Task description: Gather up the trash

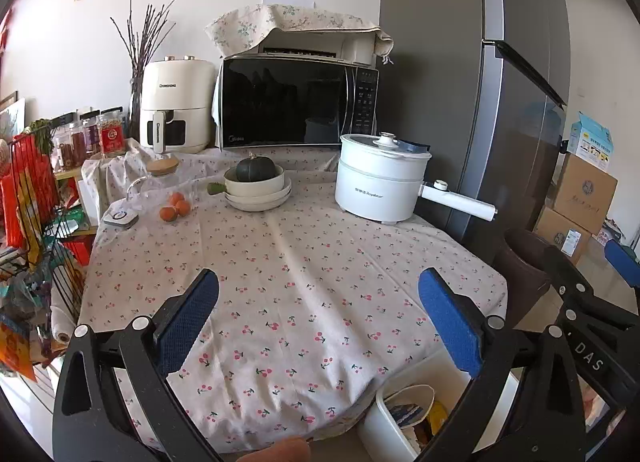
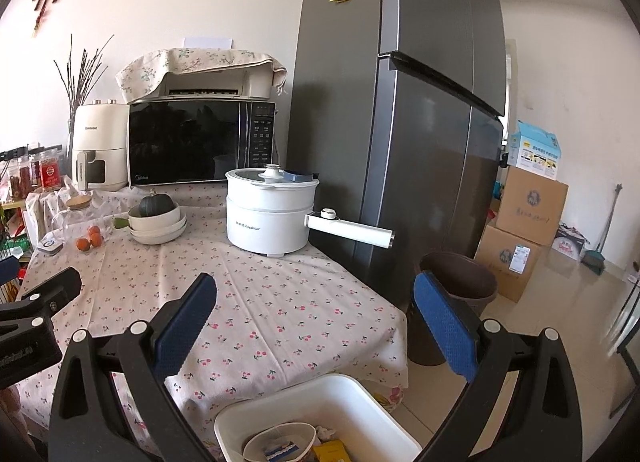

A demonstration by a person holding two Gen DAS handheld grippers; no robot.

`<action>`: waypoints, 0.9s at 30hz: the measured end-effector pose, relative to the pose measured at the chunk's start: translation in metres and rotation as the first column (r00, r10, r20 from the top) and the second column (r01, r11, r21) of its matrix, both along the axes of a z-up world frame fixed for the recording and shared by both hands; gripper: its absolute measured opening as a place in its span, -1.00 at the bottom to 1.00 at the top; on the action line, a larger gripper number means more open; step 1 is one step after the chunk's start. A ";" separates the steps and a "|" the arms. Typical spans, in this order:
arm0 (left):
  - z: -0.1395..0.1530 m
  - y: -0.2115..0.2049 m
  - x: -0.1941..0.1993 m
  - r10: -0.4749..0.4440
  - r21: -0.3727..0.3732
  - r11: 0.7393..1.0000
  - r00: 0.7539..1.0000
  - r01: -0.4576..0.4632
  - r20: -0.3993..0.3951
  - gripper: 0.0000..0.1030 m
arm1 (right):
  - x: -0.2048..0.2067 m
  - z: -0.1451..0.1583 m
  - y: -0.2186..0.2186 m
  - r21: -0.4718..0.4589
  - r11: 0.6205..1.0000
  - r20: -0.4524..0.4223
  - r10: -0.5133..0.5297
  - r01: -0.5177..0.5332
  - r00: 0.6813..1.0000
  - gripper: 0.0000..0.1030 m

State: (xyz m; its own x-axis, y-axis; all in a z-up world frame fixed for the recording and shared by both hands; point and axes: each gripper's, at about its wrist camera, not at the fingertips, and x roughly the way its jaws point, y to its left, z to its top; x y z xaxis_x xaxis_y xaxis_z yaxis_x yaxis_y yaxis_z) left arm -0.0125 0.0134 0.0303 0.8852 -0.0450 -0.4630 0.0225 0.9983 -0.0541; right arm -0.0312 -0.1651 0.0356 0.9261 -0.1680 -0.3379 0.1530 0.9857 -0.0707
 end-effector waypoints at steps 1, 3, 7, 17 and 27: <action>0.000 0.000 0.000 0.000 -0.001 1.000 1.000 0.000 -0.001 0.86 | 0.000 0.000 0.000 0.000 1.000 0.001 0.000 0.000 1.000 0.87; 0.000 0.000 0.000 -0.001 0.000 1.000 1.000 0.001 0.000 0.86 | -0.002 0.000 -0.001 -0.001 1.000 0.007 -0.001 0.001 1.000 0.87; -0.001 -0.001 0.001 -0.002 0.001 1.000 1.000 0.002 0.001 0.86 | -0.003 0.001 -0.004 0.000 1.000 0.008 0.000 0.000 1.000 0.87; -0.002 -0.003 0.001 -0.005 0.003 1.000 1.000 0.005 -0.005 0.86 | -0.006 -0.001 -0.007 -0.013 1.000 0.001 0.001 -0.001 1.000 0.87; -0.003 -0.004 0.001 -0.006 0.005 1.000 1.000 0.006 -0.007 0.86 | -0.006 -0.002 -0.010 -0.017 1.000 -0.003 0.000 0.000 1.000 0.87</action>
